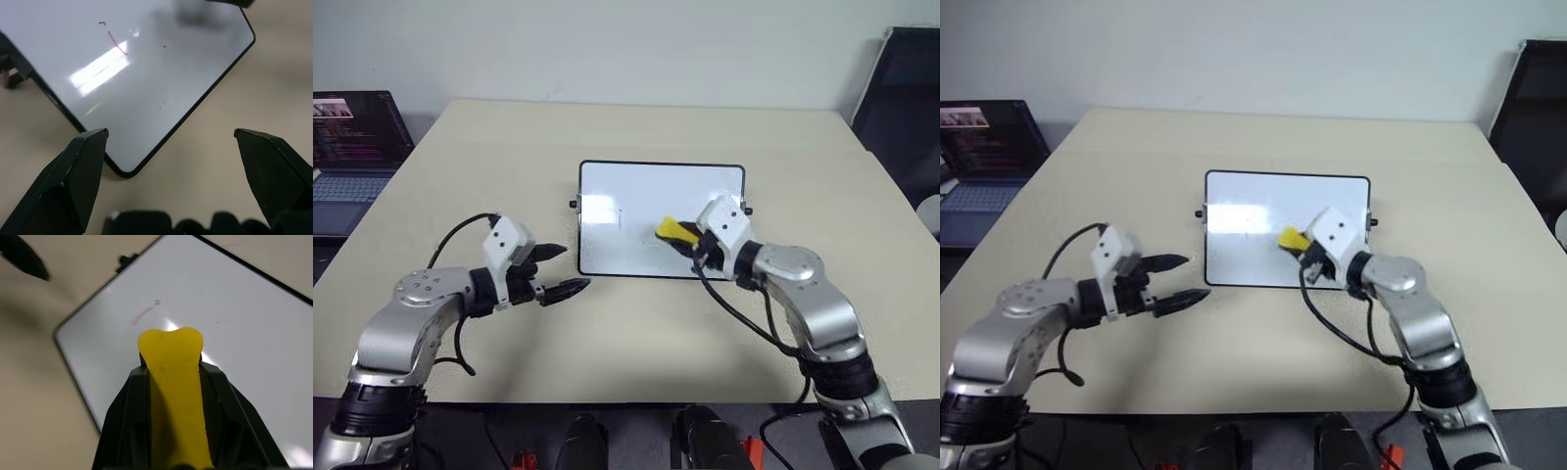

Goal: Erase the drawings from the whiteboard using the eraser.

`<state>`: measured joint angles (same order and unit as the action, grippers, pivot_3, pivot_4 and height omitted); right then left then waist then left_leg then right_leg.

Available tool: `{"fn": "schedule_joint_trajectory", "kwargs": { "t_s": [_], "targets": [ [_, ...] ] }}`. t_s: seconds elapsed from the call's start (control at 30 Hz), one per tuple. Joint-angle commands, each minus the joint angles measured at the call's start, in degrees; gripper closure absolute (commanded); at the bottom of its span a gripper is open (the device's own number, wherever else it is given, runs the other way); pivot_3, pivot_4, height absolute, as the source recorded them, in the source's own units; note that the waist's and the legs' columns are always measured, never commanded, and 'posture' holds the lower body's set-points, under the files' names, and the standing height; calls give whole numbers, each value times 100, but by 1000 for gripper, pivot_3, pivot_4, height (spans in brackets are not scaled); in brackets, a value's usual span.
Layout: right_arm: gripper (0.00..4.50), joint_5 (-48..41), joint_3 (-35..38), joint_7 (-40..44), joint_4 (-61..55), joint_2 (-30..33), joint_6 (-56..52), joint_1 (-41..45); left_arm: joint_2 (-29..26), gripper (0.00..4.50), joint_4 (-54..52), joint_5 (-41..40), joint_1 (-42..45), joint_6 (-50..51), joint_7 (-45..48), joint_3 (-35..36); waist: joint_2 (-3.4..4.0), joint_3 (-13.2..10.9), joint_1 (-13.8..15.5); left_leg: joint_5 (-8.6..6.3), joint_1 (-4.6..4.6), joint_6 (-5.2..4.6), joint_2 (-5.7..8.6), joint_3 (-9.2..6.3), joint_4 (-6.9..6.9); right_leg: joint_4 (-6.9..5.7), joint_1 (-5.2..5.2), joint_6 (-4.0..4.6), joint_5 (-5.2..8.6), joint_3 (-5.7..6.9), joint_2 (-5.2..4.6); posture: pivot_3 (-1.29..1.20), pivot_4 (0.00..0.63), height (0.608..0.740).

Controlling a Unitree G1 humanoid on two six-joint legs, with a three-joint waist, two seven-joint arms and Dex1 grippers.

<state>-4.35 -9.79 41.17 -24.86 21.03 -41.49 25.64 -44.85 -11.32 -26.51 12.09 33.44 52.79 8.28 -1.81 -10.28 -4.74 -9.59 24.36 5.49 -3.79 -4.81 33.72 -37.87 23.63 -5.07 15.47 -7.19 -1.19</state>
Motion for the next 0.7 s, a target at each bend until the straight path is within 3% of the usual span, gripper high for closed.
{"fn": "schedule_joint_trajectory", "kwargs": {
  "t_s": [0.03, 0.7],
  "targets": [
    [3514, -471, 161, 139, -620, 157, -259, -264, -46, 0, -78, -171, -35, -39, -89, 448, -2, -1, 0, 0, 0, 0, 0, 0, 1, 0, 0, 16, 9, -1, 0, 0, 150, 740],
    [3514, -634, -188, -75, 12, 233, 507, -254, 158, 0, -362, -138, 36, 2, -547, 355, -5, -2, -1, -1, 2, 2, 1, 3, 13, 2, 0, 20, 4, -3, -1, 0, 150, 740]
  ]
}}
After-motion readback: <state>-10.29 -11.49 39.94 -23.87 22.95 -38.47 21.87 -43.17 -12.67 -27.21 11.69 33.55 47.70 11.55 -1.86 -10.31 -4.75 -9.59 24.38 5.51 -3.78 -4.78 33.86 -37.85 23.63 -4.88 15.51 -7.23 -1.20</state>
